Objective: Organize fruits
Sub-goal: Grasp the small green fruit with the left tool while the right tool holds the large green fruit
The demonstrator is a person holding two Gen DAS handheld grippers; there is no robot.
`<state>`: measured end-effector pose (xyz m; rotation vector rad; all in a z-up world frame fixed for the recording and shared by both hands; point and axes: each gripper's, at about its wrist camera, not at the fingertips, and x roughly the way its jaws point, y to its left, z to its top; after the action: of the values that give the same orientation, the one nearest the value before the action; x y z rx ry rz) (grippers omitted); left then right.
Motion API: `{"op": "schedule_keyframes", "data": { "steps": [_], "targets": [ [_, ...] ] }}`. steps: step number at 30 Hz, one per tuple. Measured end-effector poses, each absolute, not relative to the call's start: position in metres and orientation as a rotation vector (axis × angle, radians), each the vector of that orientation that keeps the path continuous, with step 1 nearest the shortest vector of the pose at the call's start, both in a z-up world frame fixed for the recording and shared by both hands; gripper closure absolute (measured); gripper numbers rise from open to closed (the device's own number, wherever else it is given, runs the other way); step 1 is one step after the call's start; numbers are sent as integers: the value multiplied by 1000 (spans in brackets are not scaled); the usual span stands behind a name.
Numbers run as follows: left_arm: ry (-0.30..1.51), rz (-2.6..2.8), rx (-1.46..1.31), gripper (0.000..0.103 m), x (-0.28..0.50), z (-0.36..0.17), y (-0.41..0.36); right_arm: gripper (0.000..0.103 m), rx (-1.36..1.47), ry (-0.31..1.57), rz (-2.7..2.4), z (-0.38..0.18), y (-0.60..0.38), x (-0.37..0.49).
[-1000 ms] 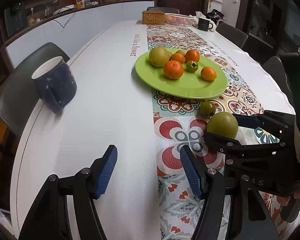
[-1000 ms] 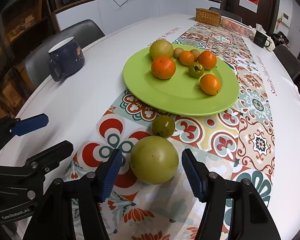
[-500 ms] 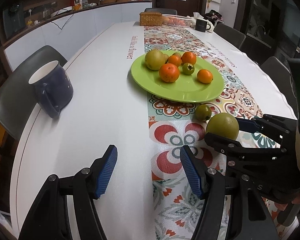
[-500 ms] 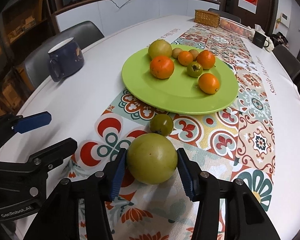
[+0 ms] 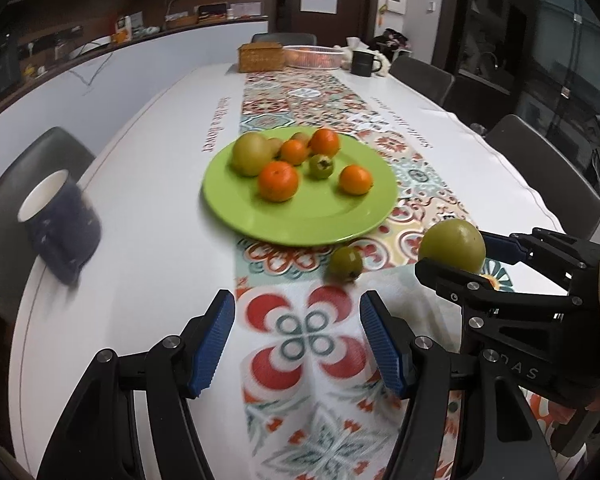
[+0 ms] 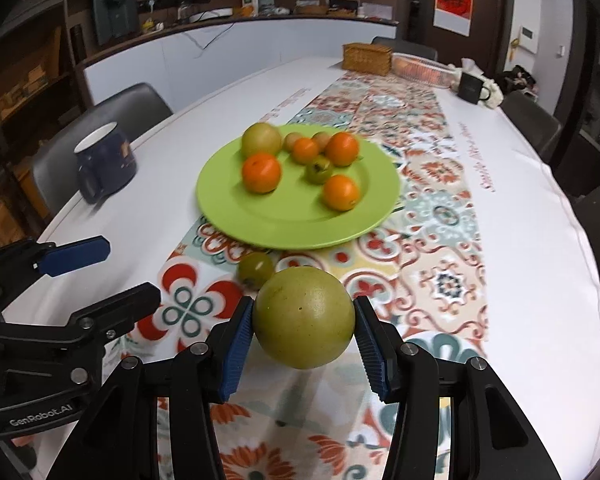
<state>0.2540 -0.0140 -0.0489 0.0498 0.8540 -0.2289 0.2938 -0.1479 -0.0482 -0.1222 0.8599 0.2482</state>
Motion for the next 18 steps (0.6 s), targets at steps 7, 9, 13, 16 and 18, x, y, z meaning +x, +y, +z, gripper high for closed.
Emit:
{"op": "schedule_keyframes", "data": {
  "steps": [7,9,13,16,18],
  "targets": [
    [870,-267,31,40,273,-58,-33,53,-91,853,218,-48,-167,300],
    [880,-268,31,41,279,-61,-37,53,-82,857,210,-50,-172,304],
    [907,-276,43,46,291,-69,-47,53,-60,868,194,-55,-183,310],
    [927,-273,53,52,299,-76,-52,53,-50,875,189,-59,-187,315],
    [937,-271,61,54,304,-80,-56,53,-47,878,189,-61,-189,317]
  ]
}}
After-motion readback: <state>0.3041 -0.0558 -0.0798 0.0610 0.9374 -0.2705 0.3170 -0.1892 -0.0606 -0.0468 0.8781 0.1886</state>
